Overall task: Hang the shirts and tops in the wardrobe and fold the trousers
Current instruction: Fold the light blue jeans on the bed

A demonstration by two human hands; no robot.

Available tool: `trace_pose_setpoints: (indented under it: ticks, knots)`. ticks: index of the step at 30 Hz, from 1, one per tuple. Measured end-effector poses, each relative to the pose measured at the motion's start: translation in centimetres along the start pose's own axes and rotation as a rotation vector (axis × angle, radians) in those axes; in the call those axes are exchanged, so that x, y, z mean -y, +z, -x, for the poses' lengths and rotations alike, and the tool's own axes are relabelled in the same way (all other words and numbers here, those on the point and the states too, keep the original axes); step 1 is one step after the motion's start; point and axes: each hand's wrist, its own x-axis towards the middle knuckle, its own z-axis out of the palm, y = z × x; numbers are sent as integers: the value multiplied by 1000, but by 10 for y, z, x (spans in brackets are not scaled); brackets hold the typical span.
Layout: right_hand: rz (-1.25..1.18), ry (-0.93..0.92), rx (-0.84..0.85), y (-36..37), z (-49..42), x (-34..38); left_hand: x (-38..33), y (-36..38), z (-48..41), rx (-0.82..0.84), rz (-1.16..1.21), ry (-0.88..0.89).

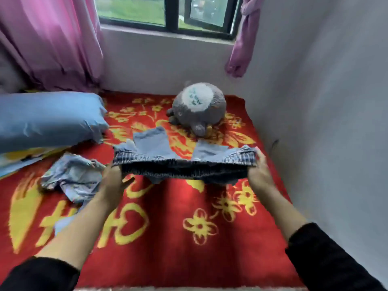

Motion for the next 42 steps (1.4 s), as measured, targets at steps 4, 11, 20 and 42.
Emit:
trace_pose_setpoints:
  ticks: [4, 11, 20, 42]
  knots:
    - [627, 120, 339, -41, 33, -107, 113, -22, 45, -29, -108, -285]
    - [1340, 265, 728, -74, 114, -177, 219, -84, 115, -116, -784, -358]
    - [1271, 107, 1185, -27, 157, -258, 280, -133, 151, 24, -1435, -220]
    - [1094, 318, 959, -19, -19, -380, 427, 92, 136, 91, -937, -469]
